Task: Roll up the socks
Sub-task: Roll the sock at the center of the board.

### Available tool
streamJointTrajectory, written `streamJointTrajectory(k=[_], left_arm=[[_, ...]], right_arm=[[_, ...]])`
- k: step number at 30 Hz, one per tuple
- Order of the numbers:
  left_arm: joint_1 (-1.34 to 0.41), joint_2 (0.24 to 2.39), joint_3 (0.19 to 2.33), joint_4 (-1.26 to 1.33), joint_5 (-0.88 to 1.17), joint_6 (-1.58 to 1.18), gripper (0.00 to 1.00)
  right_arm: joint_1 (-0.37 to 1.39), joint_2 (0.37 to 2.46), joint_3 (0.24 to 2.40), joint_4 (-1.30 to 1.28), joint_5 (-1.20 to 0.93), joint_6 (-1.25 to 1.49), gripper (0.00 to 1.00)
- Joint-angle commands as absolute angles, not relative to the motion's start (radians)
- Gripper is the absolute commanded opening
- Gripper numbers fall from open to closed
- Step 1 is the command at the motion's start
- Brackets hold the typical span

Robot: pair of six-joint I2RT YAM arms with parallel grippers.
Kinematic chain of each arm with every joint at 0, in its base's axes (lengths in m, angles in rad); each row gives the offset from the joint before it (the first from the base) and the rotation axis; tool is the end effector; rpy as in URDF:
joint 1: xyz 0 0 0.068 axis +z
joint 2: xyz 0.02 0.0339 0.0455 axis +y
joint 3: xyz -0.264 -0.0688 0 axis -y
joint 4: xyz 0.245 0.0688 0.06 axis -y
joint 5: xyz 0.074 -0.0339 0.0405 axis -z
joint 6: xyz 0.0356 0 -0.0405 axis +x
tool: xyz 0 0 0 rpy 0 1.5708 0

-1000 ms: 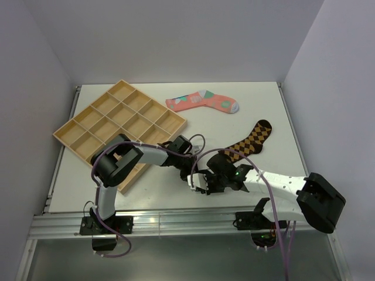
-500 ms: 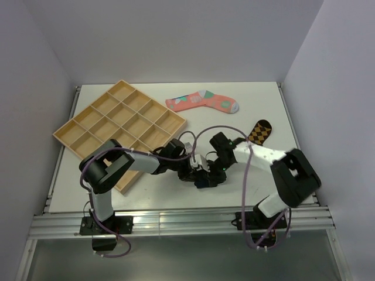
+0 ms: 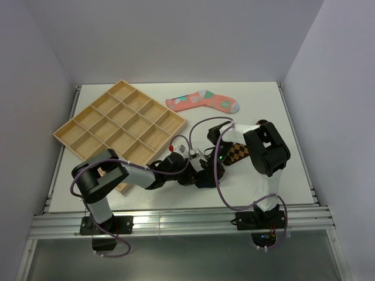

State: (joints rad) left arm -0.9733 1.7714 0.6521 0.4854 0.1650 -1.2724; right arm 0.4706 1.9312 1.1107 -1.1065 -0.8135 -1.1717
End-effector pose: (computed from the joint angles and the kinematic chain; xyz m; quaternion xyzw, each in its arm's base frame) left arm 0.1760 -0.2690 0.1133 -0.0957 0.8849 -0.4374 0.1286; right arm 0.2465 0.1544 0.1300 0.6138 -0.6672 -0.4216 0.0191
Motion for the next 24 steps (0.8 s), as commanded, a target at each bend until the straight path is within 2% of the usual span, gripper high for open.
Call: streamJointTrajectory(k=[1, 3, 8, 10, 17, 24], left_arm=[[-1.014, 1.66, 0.603, 0.534, -0.082, -1.191, 0.29], [-1.041, 1.625, 0.582, 0.531, -0.142, -1.161, 0.34], [-1.104, 1.552, 0.606, 0.436, -0.346, -1.011, 0.37], [-1.146, 1.536, 0.592, 0.496, -0.376, -0.92, 0.37], [-1.178, 1.551, 0.477, 0.823, -0.215, -0.684, 0.36], [-1.178, 1.631, 0.512, 0.905, -0.066, -0.584, 0.36]], right_arm=[[0.465, 1.97, 1.14, -1.169, -0.778, -1.152, 0.18], [0.465, 1.985, 1.149, -1.167, -0.77, -1.141, 0.18], [0.465, 2.016, 1.18, -1.195, -0.767, -1.137, 0.18], [0.465, 2.035, 1.203, -1.213, -0.767, -1.14, 0.18], [0.465, 2.091, 1.266, -1.252, -0.769, -1.144, 0.18], [0.465, 2.12, 1.282, -1.241, -0.761, -1.124, 0.18]])
